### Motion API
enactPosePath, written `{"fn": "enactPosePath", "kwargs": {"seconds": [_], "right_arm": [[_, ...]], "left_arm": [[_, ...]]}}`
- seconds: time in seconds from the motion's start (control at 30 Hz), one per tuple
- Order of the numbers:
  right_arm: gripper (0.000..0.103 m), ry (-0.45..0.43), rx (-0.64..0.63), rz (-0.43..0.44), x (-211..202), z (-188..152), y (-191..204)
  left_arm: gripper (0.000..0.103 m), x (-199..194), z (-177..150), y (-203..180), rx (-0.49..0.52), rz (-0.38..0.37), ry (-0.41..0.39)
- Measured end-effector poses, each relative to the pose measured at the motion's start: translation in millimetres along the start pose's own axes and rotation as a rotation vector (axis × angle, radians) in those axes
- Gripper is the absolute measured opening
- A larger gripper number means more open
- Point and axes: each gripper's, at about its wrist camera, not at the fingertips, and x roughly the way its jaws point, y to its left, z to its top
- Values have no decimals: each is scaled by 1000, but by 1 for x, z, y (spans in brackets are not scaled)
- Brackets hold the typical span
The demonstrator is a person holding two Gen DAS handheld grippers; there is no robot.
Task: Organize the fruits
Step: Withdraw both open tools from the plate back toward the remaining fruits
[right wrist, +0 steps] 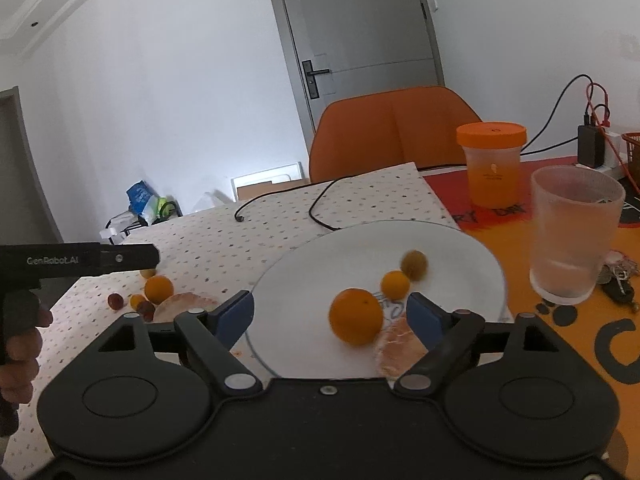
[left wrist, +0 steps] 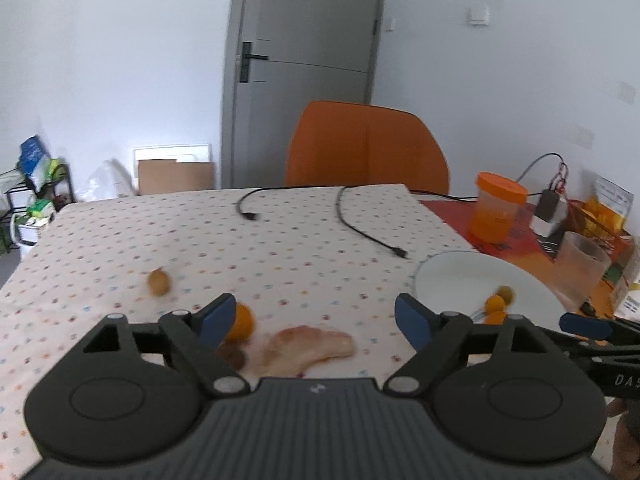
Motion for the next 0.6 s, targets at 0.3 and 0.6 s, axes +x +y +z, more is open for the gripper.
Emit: {"fn": "enactPosePath", "kwargs": {"seconds": [0.3, 0.6], "right_arm": [[86, 29, -12, -6, 7, -2, 14], [96, 43, -58, -21, 8, -2, 45]], "left_arm": [[91, -15, -16, 35, -44, 33, -6], [94, -32, -24, 65, -87, 81, -7]]}}
